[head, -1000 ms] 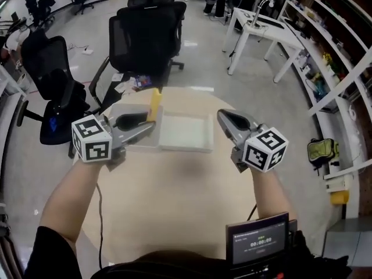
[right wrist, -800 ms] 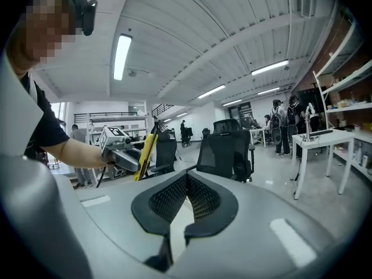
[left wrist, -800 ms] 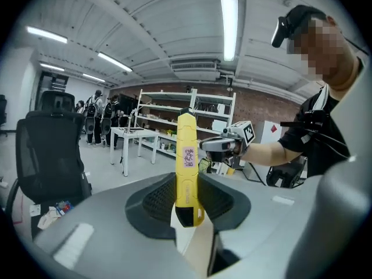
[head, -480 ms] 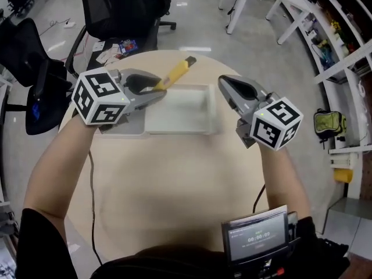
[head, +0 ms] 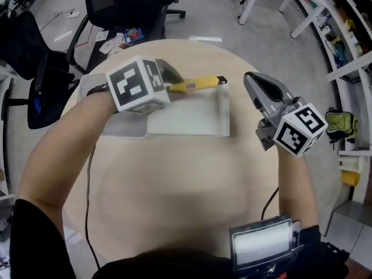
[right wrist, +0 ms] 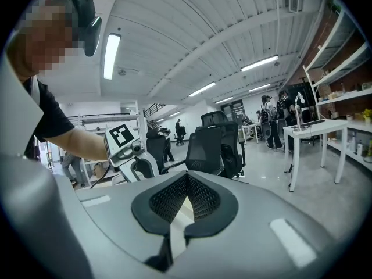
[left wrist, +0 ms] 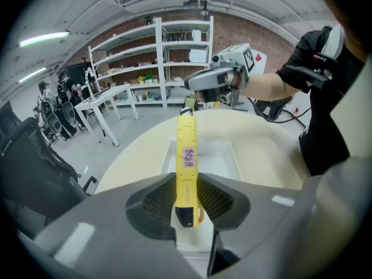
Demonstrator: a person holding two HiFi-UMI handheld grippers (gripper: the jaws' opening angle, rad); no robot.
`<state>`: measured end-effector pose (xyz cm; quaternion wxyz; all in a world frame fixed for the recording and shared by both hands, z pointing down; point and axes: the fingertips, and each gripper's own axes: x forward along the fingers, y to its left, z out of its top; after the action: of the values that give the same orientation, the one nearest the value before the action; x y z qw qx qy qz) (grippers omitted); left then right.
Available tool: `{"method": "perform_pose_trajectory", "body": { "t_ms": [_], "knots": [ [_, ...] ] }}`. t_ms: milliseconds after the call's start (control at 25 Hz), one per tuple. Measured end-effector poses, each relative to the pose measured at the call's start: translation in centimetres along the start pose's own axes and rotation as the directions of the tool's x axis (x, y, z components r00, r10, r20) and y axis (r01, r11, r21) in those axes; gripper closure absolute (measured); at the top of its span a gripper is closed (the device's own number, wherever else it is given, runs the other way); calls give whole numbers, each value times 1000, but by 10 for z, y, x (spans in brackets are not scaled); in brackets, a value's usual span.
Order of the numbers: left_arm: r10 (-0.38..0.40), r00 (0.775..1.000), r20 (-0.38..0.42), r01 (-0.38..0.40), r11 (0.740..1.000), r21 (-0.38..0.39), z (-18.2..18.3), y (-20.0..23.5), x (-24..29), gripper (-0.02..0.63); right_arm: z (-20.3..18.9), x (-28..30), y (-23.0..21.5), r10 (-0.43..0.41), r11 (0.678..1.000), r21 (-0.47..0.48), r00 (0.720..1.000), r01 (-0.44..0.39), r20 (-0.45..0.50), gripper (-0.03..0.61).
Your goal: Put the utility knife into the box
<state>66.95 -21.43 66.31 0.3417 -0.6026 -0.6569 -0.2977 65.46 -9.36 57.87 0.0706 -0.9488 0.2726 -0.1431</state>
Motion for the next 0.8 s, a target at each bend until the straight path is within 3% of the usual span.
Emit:
{"method": "perform_pose_trajectory", "body": {
  "t_ms": [280, 520, 640, 800],
  "knots": [
    [49, 979, -196, -25, 992, 122, -26, 11, 36, 505, -12, -1, -9, -9, 1000, 16, 1000, 9, 5, 565],
    [6, 943, -332, 34, 993, 116, -43, 3, 61, 504, -21, 1, -13, 3, 999, 36, 1000, -3, -1, 565],
    [9, 932, -363, 39, 992, 122, -42, 5, 67, 505, -24, 1, -14, 6, 999, 43, 1000, -6, -4, 565],
    [11, 881, -473, 50, 992, 116, -58, 3, 70, 503, -24, 2, -13, 9, 999, 48, 1000, -9, 1, 565]
  ]
}}
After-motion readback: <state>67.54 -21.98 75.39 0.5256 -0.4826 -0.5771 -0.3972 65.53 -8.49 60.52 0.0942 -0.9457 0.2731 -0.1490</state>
